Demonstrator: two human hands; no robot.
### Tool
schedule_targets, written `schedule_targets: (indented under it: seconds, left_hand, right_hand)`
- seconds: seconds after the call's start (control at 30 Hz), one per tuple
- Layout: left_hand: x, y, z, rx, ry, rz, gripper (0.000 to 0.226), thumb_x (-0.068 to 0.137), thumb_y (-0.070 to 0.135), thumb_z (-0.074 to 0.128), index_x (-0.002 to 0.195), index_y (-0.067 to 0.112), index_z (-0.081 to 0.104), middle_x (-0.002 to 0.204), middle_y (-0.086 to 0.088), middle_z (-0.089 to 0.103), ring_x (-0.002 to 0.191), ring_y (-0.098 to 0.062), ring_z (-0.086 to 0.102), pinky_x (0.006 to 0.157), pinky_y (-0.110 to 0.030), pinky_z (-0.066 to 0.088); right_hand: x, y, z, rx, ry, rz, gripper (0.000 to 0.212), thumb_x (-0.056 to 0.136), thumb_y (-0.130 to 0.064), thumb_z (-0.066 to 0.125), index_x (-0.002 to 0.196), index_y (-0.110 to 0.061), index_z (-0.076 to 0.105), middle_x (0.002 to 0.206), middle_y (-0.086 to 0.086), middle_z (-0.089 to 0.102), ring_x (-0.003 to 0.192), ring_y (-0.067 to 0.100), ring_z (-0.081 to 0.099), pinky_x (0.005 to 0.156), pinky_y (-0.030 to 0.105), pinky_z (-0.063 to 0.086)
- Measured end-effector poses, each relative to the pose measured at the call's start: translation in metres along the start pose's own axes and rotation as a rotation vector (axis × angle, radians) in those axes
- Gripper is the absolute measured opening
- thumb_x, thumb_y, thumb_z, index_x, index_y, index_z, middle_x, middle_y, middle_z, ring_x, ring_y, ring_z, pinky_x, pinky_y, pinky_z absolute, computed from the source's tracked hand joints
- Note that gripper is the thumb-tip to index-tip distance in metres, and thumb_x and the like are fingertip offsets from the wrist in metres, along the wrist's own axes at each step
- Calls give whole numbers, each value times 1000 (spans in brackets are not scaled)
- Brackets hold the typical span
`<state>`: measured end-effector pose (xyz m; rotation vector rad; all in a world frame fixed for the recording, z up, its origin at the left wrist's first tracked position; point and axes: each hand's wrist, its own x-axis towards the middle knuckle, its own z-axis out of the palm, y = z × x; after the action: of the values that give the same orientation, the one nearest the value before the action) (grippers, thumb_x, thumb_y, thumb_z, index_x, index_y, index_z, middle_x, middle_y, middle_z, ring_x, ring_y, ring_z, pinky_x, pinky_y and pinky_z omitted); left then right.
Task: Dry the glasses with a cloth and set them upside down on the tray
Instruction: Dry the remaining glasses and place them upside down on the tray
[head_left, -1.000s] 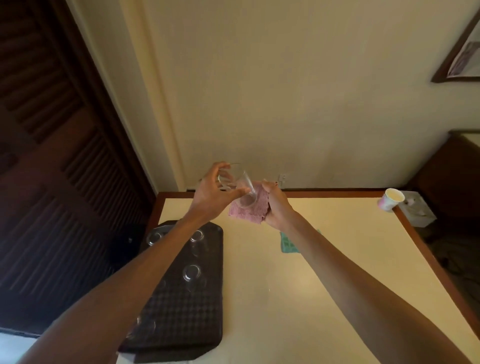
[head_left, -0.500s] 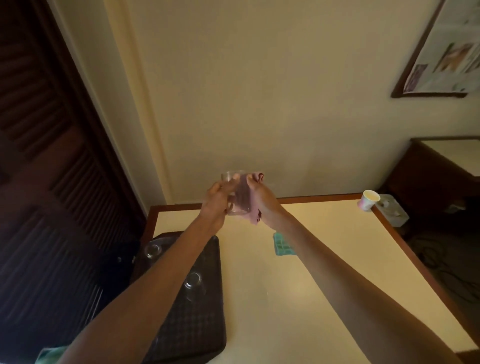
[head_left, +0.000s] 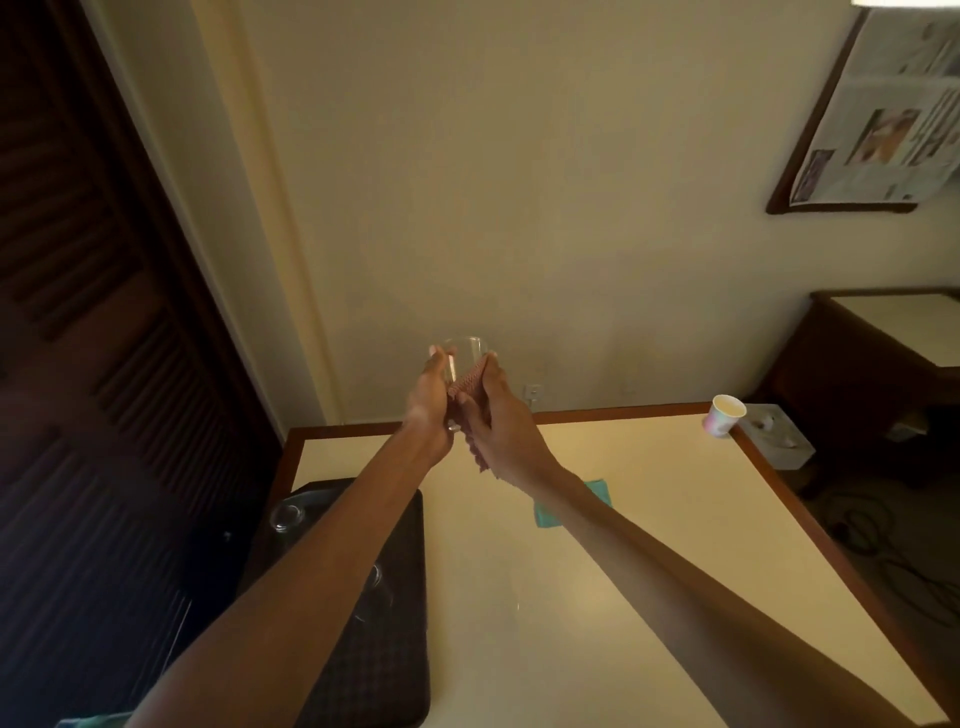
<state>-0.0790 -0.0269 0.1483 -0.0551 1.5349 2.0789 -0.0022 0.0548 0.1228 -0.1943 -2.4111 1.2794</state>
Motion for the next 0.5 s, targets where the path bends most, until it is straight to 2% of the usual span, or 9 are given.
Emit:
schedule_targets:
  seconds: [0.07,0.13,0.17,0.2,0.27,0.33,0.37,0.43,0.5]
  left_hand:
    - [-2,-4,7,10,14,-1,52,107,56,40,129,17,67,115,-15,76,109,-33,72,86,-46,61]
    - [-6,-9,16,-13,10,-1,53,108,54,37,126,15,68,116,-14,76,111,-31,72,89,-45,61]
    - [-6,-11,19,-33,-5,6,53,109,52,36,125,14,69,118,-14,75,111,-30,72,91,-45,60]
    - [-9,-13,23,-37,-14,12,52,110,50,36,125,13,69,118,-15,75,110,-30,72,90,-44,60]
    - [-15,-12,31,-31,-22,40,51,110,50,37,125,13,69,117,-15,76,105,-28,74,85,-42,62]
    - [-19,-11,38,22,6,90,50,109,50,38,127,15,69,118,-17,74,103,-28,74,89,-43,61]
    - [-20,-11,41,55,24,115,50,109,51,38,128,17,69,121,-18,73,106,-29,73,95,-45,60]
    - [-23,-8,45,91,58,139,49,108,54,38,120,19,71,119,-15,72,108,-29,70,101,-46,56]
    - [-24,-2,47,71,100,141,46,107,57,38,105,22,69,110,-10,72,106,-28,68,100,-45,55]
  right_hand:
    - [10,3,-9,-101,108,-65,62,105,-36,47,155,-7,25,112,15,66,79,16,70,63,16,54]
    - [18,4,-15,-152,199,-92,63,102,-39,52,152,-6,32,121,11,66,101,22,69,83,23,58]
    - [21,0,-20,-141,225,-91,61,102,-41,52,150,-7,37,121,9,66,104,20,68,87,25,58]
    - [24,-1,-24,-97,238,-94,55,102,-42,52,144,-9,44,117,7,68,102,18,68,86,25,58]
    - [28,-4,-32,47,245,-57,36,103,-40,51,128,-14,55,106,3,70,91,13,69,75,15,57]
    - [32,-8,-38,180,234,46,39,104,-44,44,127,-15,57,106,-1,66,89,10,66,70,6,49]
    - [32,-10,-39,239,221,120,47,104,-50,38,129,-14,57,108,0,65,94,13,65,75,9,49]
    - [32,-12,-34,291,181,227,63,103,-61,23,120,-12,60,103,2,69,95,17,68,84,26,54]
    - [21,-17,-29,292,148,204,62,107,-51,18,107,-6,61,82,3,67,74,15,68,72,28,56]
